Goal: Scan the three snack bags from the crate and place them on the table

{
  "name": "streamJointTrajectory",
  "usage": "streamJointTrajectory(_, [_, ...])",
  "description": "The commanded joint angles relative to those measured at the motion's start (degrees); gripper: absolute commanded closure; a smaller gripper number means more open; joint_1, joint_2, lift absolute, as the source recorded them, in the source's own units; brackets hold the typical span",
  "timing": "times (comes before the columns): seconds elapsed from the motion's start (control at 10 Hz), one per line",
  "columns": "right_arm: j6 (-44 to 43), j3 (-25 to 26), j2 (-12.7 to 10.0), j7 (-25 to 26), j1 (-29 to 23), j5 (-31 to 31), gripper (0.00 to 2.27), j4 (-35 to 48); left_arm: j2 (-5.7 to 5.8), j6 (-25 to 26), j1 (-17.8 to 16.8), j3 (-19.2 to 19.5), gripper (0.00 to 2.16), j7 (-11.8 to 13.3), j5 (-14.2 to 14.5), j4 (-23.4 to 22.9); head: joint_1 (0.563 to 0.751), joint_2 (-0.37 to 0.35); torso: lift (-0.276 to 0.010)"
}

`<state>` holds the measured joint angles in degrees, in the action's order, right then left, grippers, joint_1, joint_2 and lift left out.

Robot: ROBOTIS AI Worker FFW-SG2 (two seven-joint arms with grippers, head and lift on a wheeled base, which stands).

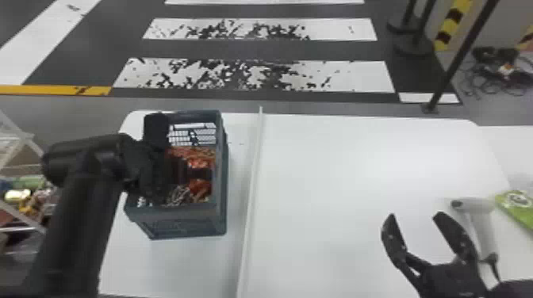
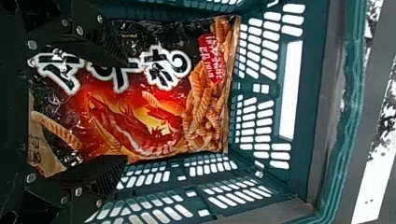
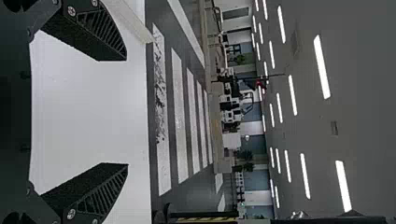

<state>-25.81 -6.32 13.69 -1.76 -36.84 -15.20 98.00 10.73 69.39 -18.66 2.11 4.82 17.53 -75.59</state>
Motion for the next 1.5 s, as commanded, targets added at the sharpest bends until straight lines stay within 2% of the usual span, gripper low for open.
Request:
streamJointTrajectory(0.0, [-2.0, 0.0, -0.1, 0.0, -0.5, 0.0, 0.12, -0.3, -0.09, 0.5, -0.8, 0.1, 0.93, 0.2, -0.5, 1.9, 0.695, 0.048, -0.037])
streamJointTrajectory(0.1, [-2.7, 0.0, -0.1, 0.0, -0.8, -0.4, 0.12, -0.3, -0.18, 0.7, -0.7, 0.1, 1.42, -0.2, -0.6, 1.9, 0.695, 0.049, -0.037])
streamJointTrajectory(0.2, [-3.9, 0.1, -0.2, 0.0, -1.0, -0.5, 0.12, -0.4, -0.18, -1.0, 1.0, -0.3, 1.84, -1.8, -0.4, -0.1, 0.695, 0.049, -0.037])
streamJointTrajectory(0.3, [-5.5, 0.1, -0.2, 0.0, -1.4, -0.8, 0.12, -0.6, 0.08, -2.3, 2.9, -1.0, 1.92, -3.7, -0.8, -3.1, 0.695, 0.052, -0.037])
streamJointTrajectory(0.4, [-5.7, 0.1, -0.2, 0.0, -1.7, -0.9, 0.12, -0.6, 0.17, -3.0, 5.0, -0.4, 2.13, -3.9, -0.7, -6.0, 0.695, 0.056, -0.037])
streamJointTrajectory(0.8, [-8.7, 0.0, -0.4, 0.0, -3.4, -1.9, 0.12, 0.1, 0.26, -2.3, 14.8, 2.0, 2.13, -4.6, 0.0, -22.0, 0.695, 0.054, -0.037])
streamJointTrajectory(1.1, [-10.6, 0.2, -0.5, 0.0, -4.7, -2.4, 0.12, 0.8, 0.34, -1.9, 21.2, 2.9, 2.13, -7.5, -0.2, -33.2, 0.695, 0.066, -0.037])
streamJointTrajectory(1.4, [-12.7, 0.3, -0.5, 0.0, -5.7, -2.4, 0.12, 1.0, 0.34, -3.0, 23.8, 2.9, 2.13, -9.1, -1.1, -37.6, 0.695, 0.073, -0.037])
